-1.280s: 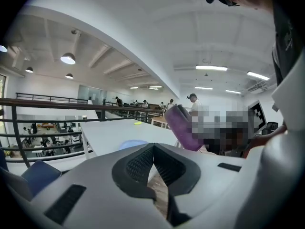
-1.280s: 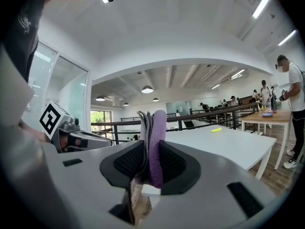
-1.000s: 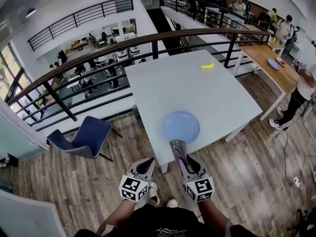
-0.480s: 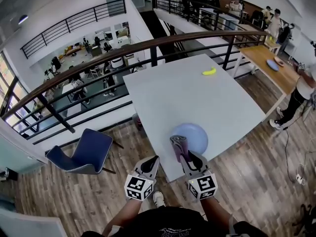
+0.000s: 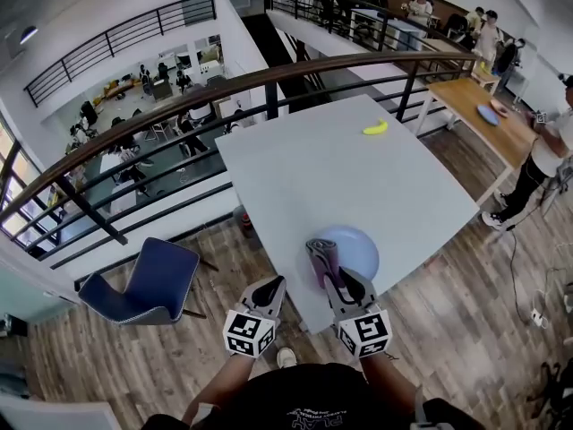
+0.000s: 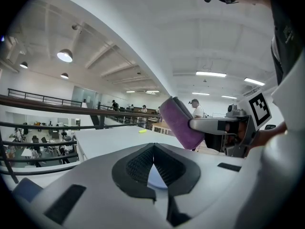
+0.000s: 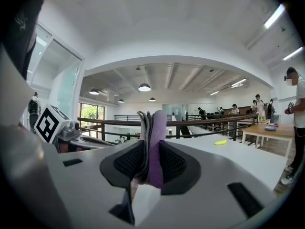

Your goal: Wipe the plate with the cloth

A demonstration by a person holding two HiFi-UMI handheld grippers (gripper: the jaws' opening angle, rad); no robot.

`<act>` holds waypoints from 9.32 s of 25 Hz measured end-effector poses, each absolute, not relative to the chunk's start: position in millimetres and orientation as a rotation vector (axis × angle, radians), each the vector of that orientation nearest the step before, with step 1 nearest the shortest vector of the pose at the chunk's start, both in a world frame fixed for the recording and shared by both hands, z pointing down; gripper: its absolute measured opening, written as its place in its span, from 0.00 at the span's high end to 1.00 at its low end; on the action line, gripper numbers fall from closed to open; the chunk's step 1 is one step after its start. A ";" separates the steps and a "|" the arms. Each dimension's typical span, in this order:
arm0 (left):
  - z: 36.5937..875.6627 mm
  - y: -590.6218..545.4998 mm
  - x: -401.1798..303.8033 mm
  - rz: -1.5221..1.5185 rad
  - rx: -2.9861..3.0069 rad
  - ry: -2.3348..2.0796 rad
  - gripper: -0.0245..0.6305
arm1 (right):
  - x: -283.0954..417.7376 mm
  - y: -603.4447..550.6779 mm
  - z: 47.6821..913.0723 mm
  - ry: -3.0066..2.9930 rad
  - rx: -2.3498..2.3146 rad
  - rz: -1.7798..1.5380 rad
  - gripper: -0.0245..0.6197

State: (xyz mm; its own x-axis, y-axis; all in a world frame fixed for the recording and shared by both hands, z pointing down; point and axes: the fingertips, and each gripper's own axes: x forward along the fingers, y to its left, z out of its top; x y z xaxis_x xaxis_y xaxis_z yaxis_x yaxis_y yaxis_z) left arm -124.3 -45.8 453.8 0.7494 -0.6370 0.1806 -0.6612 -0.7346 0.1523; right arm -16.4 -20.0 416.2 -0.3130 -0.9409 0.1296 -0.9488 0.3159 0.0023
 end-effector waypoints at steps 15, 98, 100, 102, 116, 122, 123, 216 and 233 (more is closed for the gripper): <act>461.6 -95.5 -98.5 0.240 2.730 -1.035 0.94 | -1.7 -67.3 442.2 -2.502 1.645 0.271 0.80; 599.4 -154.5 -80.0 0.377 2.329 -1.237 0.94 | 85.2 -157.8 676.4 -2.007 1.107 0.526 0.80; 599.6 -154.3 -77.5 0.386 2.334 -1.236 0.94 | 93.9 -160.8 676.8 -1.989 1.131 0.534 0.80; 600.0 -152.9 -75.4 0.409 2.342 -1.226 0.94 | 99.7 -164.7 677.7 -1.980 1.159 0.558 0.80; 595.0 -155.3 -46.6 0.423 2.404 -1.153 0.94 | 144.1 -181.3 676.4 -1.910 1.294 0.632 0.80; 597.9 -152.3 -45.0 0.436 2.410 -1.146 0.94 | 146.8 -179.4 678.6 -1.906 1.314 0.647 0.80; 598.3 -152.4 -44.8 0.441 2.416 -1.146 0.94 | 144.9 -179.3 678.0 -1.910 1.315 0.643 0.80; 622.2 -105.6 -44.9 0.538 2.416 -1.139 0.94 | 56.3 -93.2 667.4 -2.027 1.034 0.568 0.80; 622.7 -103.3 -30.0 0.553 2.443 -1.109 0.94 | 89.7 -89.7 676.9 -1.967 1.072 0.569 0.80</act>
State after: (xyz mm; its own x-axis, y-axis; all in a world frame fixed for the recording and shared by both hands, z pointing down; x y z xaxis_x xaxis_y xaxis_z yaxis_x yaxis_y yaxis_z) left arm -30.0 -103.3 622.7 0.6072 -0.6141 0.5042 -0.7723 -0.6054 0.1927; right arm 89.7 -89.7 676.9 -0.3143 -0.4790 0.8196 -0.8428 0.5381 -0.0088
